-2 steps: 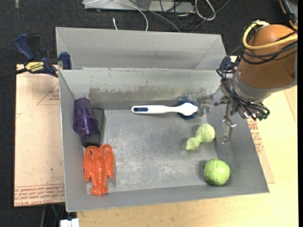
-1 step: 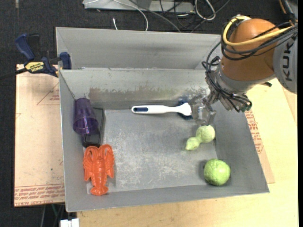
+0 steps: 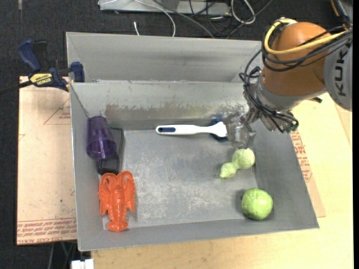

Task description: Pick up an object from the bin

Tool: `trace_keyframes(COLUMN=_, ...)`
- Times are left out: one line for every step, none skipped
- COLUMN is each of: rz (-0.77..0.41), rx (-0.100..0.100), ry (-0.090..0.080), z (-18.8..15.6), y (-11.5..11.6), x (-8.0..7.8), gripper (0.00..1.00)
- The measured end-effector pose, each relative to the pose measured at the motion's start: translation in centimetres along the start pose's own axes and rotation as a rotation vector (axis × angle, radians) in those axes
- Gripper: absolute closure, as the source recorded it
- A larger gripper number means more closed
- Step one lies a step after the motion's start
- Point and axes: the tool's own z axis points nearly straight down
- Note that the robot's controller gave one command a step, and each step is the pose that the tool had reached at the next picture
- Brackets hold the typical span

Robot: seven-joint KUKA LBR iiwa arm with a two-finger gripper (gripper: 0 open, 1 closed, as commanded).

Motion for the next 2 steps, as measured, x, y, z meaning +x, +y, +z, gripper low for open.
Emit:
trace_keyframes(rz=-0.187, rx=-0.001, ry=0.000, z=2.81, y=2.89, x=3.23, gripper=1.00)
trace_keyframes(rz=-0.144, rx=0.000, ry=-0.004, z=2.53, y=3.85, x=2.89, gripper=1.00)
